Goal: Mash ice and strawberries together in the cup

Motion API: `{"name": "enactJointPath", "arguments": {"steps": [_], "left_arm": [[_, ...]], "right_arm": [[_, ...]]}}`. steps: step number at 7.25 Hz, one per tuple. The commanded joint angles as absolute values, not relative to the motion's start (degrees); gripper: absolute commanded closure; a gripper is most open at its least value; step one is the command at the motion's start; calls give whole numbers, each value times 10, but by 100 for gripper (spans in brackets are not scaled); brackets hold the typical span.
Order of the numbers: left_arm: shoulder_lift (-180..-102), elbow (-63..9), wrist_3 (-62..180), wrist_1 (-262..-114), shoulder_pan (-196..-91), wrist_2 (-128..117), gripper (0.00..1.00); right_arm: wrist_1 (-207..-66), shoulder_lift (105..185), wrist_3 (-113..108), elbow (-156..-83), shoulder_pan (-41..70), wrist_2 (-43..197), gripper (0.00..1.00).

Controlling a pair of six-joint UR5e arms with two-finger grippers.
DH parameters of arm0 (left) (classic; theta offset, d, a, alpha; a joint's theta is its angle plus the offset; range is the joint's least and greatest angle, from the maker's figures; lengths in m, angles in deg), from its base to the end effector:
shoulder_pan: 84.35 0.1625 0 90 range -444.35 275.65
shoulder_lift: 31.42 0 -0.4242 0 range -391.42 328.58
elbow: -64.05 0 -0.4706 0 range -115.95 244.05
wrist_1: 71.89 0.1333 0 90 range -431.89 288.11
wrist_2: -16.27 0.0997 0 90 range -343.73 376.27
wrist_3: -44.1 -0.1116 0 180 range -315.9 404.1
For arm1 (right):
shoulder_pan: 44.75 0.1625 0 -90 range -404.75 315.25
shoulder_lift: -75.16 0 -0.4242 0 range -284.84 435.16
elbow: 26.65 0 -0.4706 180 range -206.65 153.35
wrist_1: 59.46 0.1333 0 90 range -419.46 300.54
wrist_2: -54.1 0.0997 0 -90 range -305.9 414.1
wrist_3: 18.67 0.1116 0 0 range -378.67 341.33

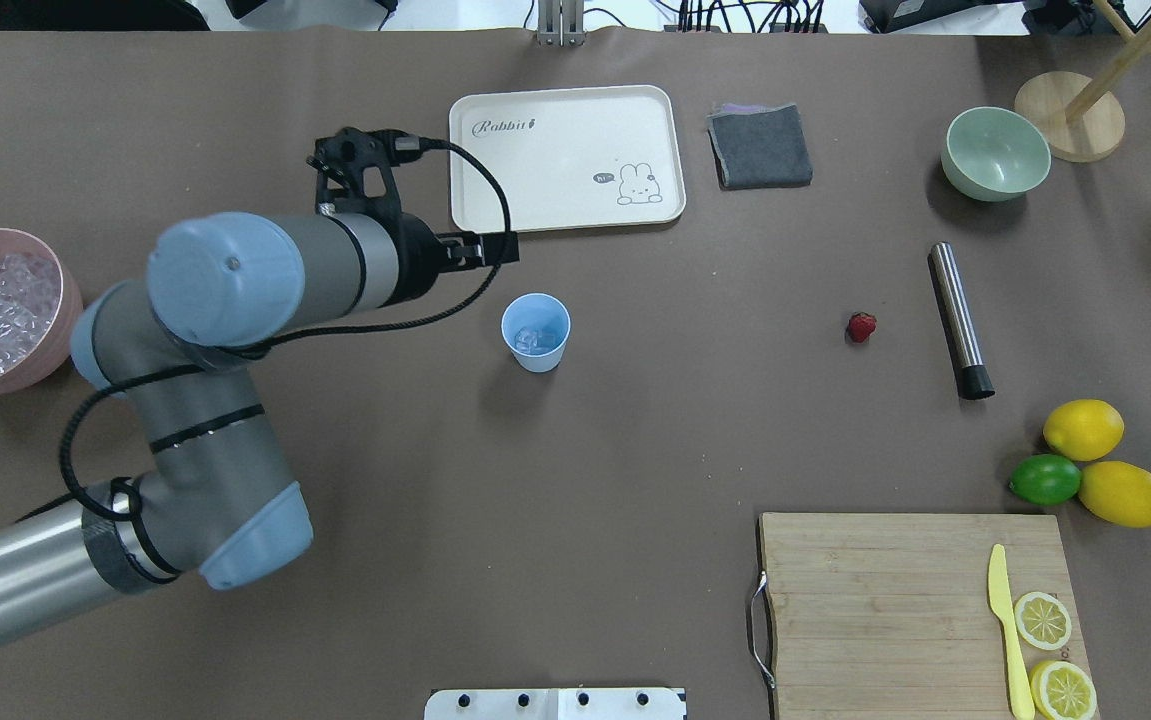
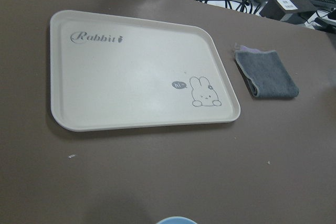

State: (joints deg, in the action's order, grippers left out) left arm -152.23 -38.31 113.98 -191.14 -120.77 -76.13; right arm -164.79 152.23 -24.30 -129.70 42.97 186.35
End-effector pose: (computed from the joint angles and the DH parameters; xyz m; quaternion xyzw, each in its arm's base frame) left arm 0.4844 -0.5173 0.1435 0.2649 0.5282 -0.1021 0.8003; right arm 0.0331 -0.6330 0.4326 0.0970 -0.3562 -0.0974 0.9243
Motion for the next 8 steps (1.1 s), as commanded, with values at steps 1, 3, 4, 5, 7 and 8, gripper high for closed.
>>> {"name": "enactJointPath", "arguments": {"steps": [1, 3, 4, 5, 7, 8], "left_arm": [[-1491, -397, 1072, -1866, -1335, -883, 2], [-1439, -393, 979, -1856, -1429, -965, 2], [-1423, -392, 949, -1856, -1453, -984, 2], [-1414, -390, 948, -1856, -1470, -1001, 2], [-1406, -385, 933, -1856, -1474, -1004, 2], [-1402, -385, 933, -1856, -1476, -1004, 2]], "right_arm": [[-1472, 1537, -240, -1237, 411, 1880, 0], [-1312, 1551, -231, -1195, 359, 1881, 0], [-1271, 1542, -119, -1195, 304, 1875, 0], [-1233, 1525, -18, -1194, 262, 1866, 0], [-1223, 1479, 151, -1202, 158, 1781, 0], [-1223, 1469, 191, -1202, 115, 1739, 0]]}}
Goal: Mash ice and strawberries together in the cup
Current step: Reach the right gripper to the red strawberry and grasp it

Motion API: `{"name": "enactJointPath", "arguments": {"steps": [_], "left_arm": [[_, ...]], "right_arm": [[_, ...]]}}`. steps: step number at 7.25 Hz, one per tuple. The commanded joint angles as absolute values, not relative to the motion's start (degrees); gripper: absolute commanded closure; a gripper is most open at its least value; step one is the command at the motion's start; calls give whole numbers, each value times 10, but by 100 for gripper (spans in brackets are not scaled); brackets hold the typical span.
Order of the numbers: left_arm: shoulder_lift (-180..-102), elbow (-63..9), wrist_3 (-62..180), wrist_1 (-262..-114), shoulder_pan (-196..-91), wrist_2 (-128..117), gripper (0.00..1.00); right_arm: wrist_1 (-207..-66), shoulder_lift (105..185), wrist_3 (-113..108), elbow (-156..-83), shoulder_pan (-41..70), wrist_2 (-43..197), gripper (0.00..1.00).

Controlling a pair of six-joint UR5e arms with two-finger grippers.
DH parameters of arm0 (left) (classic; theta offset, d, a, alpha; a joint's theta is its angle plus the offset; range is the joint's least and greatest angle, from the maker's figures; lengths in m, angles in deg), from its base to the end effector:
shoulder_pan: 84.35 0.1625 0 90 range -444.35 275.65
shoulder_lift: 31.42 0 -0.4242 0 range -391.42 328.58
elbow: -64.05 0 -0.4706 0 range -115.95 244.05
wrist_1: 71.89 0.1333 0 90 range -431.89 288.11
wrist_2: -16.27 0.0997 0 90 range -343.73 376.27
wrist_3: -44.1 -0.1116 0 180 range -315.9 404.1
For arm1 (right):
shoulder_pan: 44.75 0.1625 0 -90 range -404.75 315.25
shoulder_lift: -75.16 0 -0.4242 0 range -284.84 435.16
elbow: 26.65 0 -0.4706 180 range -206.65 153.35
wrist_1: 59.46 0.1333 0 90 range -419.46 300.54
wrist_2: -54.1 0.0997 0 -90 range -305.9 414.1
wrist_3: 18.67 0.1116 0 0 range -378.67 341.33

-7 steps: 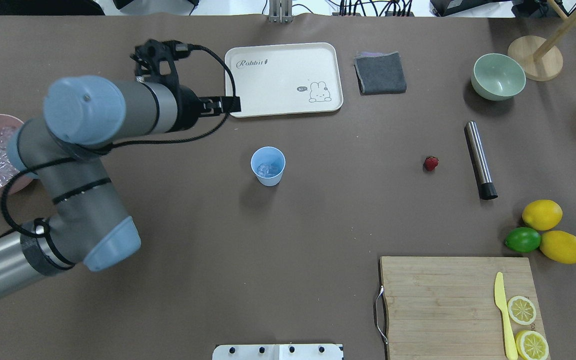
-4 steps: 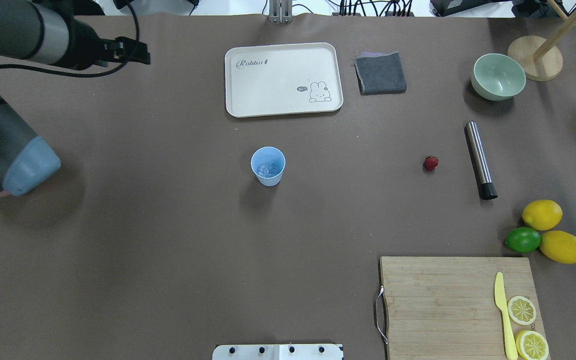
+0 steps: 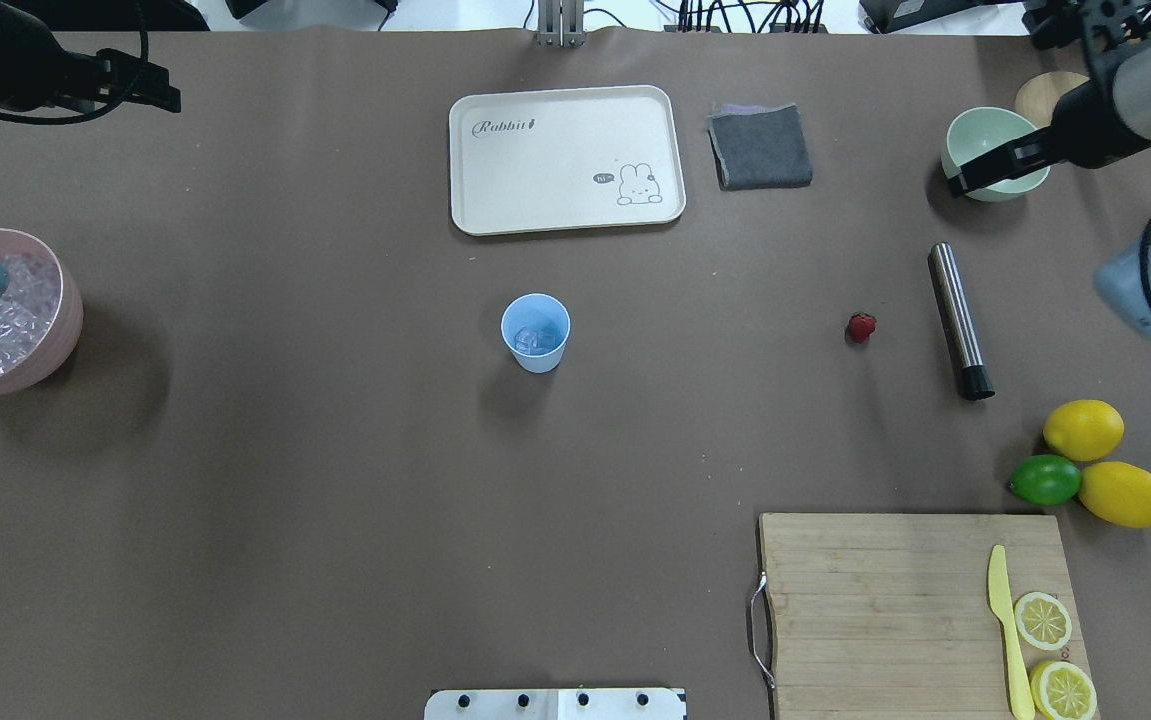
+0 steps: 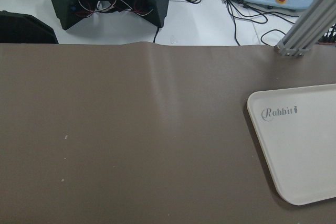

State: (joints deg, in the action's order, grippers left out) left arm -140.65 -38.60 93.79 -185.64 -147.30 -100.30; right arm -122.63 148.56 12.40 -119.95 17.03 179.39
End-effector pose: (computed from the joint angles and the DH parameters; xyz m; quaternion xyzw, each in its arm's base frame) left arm 0.2341 -0.6418 0.2885 0.2299 0.4412 -0.0638 0.8651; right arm -0.2696 -0.6479 0.3987 0.1908 -0.4288 -0.0984 0.8775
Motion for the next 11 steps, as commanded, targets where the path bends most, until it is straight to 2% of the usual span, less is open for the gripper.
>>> {"name": "enactJointPath", "arguments": {"steps": [1, 8, 11], "left_arm": [[-1401, -386, 933, -1857, -1477, -1004, 2], [-1402, -393, 933, -1857, -1478, -1004, 2], [-1402, -398, 933, -1856, -1478, -1004, 2]], "right_arm": [[-1223, 1470, 193, -1201, 91, 1735, 0], [-1220, 1503, 192, -1174, 10, 1730, 0], [-1220, 1500, 190, -1162, 4, 1716, 8]]}}
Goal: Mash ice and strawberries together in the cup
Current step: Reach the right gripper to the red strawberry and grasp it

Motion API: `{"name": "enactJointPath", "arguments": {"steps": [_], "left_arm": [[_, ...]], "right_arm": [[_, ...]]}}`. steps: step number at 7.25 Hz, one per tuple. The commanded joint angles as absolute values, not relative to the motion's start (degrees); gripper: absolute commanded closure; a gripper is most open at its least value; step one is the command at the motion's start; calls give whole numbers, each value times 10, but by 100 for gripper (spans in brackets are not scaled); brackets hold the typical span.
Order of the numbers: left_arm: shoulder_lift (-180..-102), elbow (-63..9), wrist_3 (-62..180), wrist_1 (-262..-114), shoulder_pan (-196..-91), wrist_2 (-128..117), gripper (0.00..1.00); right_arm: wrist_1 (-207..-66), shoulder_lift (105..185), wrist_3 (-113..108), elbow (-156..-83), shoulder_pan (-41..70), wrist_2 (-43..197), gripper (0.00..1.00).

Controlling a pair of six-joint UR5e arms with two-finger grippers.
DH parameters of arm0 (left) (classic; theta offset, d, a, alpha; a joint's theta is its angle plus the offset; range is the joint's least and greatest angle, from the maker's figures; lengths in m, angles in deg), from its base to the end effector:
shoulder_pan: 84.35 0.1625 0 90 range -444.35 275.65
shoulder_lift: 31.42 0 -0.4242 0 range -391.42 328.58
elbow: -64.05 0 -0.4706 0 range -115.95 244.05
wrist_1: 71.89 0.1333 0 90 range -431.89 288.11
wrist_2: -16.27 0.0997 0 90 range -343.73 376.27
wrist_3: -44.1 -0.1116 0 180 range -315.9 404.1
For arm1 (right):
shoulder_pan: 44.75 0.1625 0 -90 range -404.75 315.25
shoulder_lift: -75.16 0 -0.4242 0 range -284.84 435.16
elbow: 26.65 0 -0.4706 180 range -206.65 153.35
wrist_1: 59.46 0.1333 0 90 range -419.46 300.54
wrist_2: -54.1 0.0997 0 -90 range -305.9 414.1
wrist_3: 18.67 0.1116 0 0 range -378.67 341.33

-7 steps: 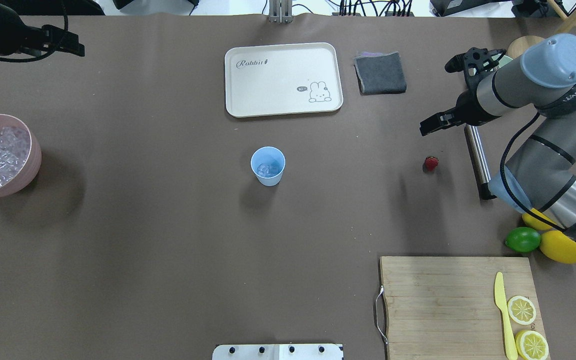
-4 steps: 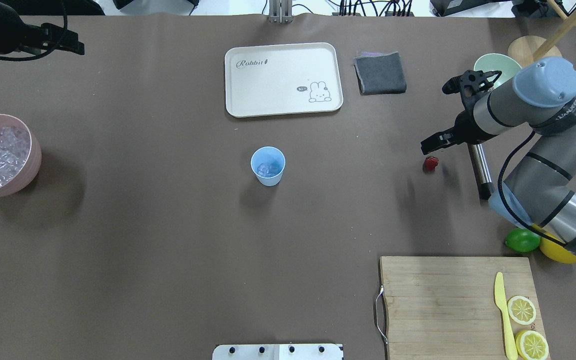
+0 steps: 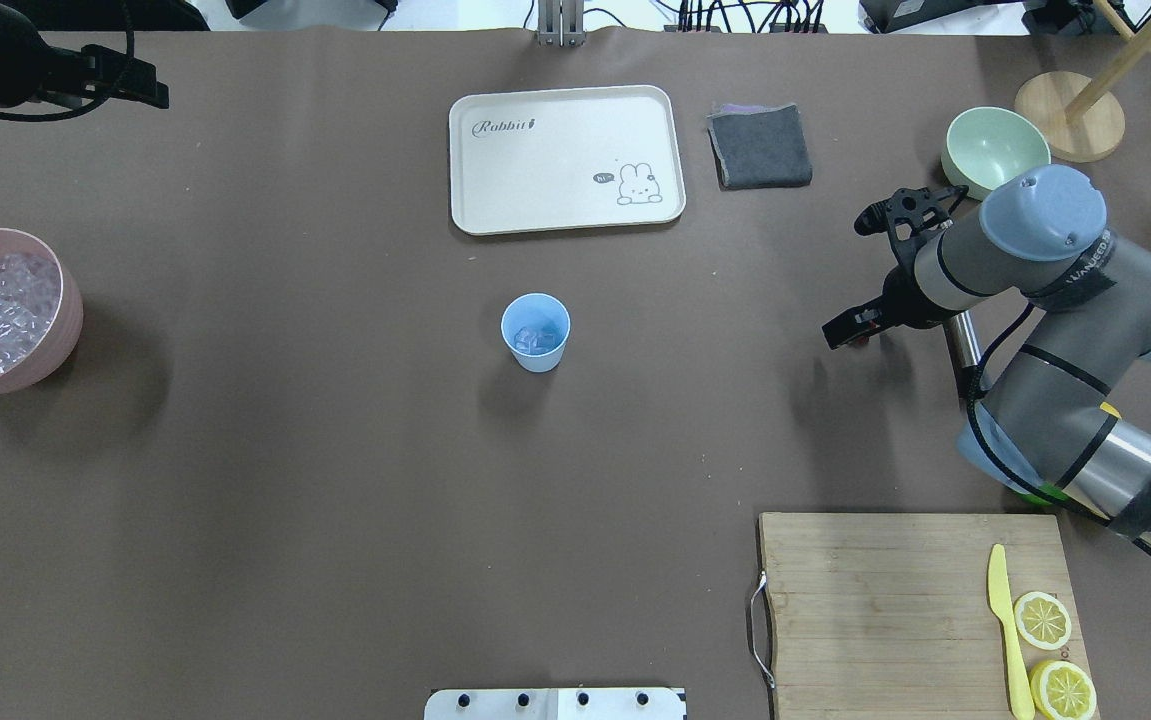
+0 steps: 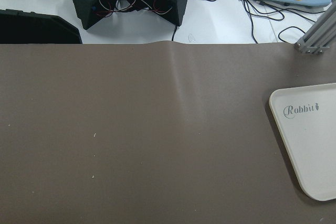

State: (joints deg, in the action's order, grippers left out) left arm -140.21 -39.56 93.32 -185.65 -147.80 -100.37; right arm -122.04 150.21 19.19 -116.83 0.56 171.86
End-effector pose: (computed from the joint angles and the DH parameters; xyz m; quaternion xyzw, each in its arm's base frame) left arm 0.2260 -0.6387 0.2847 0.2367 0.4417 -0.0624 0.8631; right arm -0.4373 -0.5576 0.4548 0.1173 -0.4004 -0.1408 0.8978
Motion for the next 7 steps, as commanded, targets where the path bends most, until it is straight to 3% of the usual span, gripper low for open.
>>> {"name": "enactJointPath", "arguments": {"steps": [1, 2, 4, 5, 7], "left_arm": [[-1402, -398, 933, -1856, -1478, -1004, 2], [-1402, -398, 933, -1856, -1478, -1004, 2], [-1404, -398, 933, -1856, -1478, -1004, 2], [-1404, -398, 933, -1856, -1478, -1004, 2], [-1404, -400, 933, -1856, -1478, -1003, 2]], "right_arm": [[-1220, 1500, 191, -1162, 4, 1716, 15], [-1220, 1499, 191, -1163, 4, 1716, 33], [-1219, 1500, 188, -1163, 5, 1716, 94], [-1219, 1500, 187, -1164, 8, 1716, 100], [-1220, 1494, 186, -1185, 29, 1720, 100]]}}
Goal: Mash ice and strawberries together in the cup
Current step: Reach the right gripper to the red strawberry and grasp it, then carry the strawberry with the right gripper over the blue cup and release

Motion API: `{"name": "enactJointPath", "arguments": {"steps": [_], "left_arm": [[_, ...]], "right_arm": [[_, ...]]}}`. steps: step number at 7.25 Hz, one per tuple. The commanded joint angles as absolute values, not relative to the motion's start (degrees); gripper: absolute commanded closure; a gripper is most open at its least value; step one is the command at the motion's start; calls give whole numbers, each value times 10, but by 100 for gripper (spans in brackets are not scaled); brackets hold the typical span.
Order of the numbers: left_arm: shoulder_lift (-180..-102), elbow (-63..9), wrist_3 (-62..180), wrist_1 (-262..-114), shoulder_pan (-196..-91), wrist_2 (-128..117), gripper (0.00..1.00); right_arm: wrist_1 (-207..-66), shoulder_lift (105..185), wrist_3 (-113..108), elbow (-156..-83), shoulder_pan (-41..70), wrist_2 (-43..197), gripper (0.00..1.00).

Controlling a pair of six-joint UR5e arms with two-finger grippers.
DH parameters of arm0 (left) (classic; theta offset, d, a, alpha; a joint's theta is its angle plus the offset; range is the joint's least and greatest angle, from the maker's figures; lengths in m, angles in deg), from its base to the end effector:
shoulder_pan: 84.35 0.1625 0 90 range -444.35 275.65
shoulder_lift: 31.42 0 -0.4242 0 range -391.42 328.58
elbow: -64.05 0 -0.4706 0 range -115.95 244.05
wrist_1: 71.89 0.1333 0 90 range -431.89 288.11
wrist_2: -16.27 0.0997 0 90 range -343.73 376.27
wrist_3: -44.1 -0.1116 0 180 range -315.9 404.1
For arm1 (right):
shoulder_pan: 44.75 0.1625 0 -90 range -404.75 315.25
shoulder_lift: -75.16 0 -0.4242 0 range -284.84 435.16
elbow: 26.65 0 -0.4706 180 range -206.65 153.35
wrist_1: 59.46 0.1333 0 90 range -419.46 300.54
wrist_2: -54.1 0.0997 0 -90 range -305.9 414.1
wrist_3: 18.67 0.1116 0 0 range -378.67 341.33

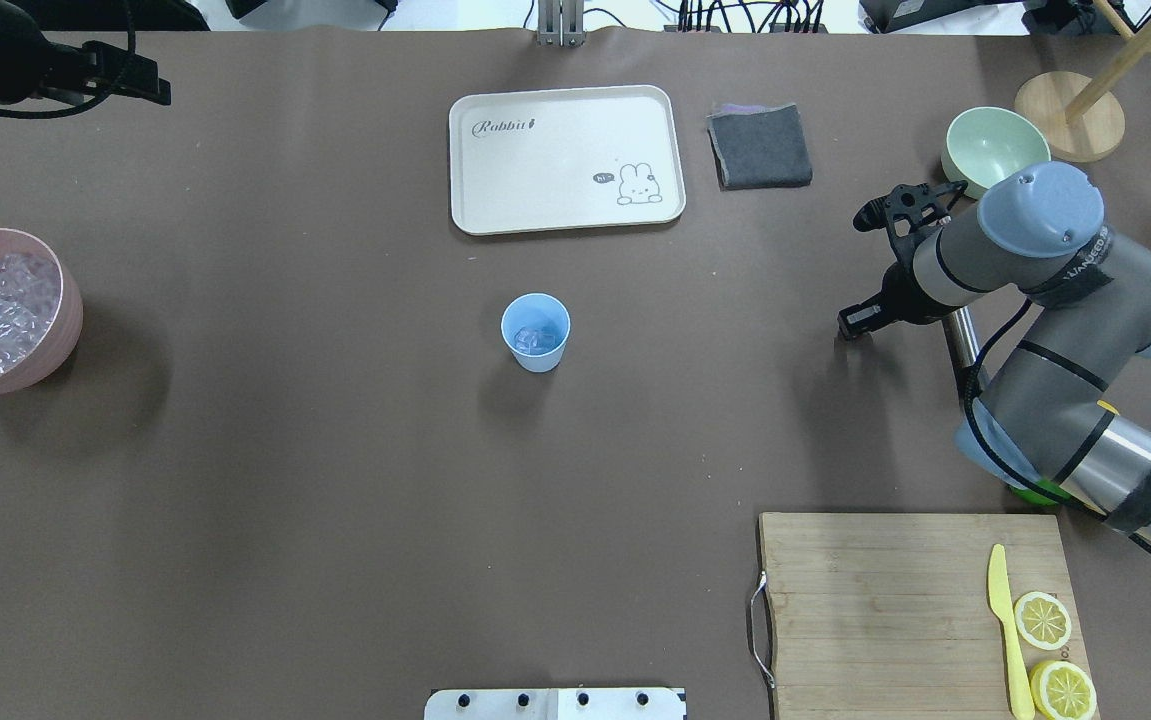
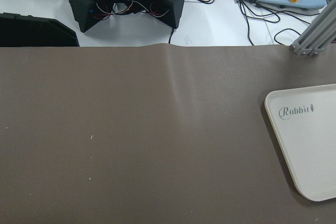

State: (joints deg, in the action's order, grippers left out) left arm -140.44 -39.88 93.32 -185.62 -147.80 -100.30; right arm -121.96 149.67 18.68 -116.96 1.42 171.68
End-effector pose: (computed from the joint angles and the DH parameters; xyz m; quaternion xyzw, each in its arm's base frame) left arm 0.2255 -0.6378 0.2791 0.2404 0.4433 -0.0614 0.8613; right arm -0.4304 -0.5662 0.4468 0.1279 -0.4014 -0.1388 0.8963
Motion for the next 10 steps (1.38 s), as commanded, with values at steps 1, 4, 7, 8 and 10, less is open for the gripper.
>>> {"name": "enactJointPath", "arguments": {"steps": [1, 4, 7, 8, 10], "left_arm": [[-1404, -402, 933, -1856, -1478, -1004, 2], [-1408, -393, 933, -1856, -1475, -1004, 2], [-1411, -376, 933, -1862, -1473, -1004, 2], [-1412, -374, 933, -1863, -1473, -1004, 2], [-1412, -373, 933, -1863, -1473, -1002, 2]], "right_arm": [[-1220, 1486, 189, -1213, 36, 1718, 100], [-1220, 1366, 327, -1246, -16, 1680, 100], [-1223, 1300, 387, -1238, -156, 1477, 100], [-1221, 1278, 387, -1207, -163, 1464, 100], [-1221, 1244, 387, -1169, -178, 1435, 100]]}}
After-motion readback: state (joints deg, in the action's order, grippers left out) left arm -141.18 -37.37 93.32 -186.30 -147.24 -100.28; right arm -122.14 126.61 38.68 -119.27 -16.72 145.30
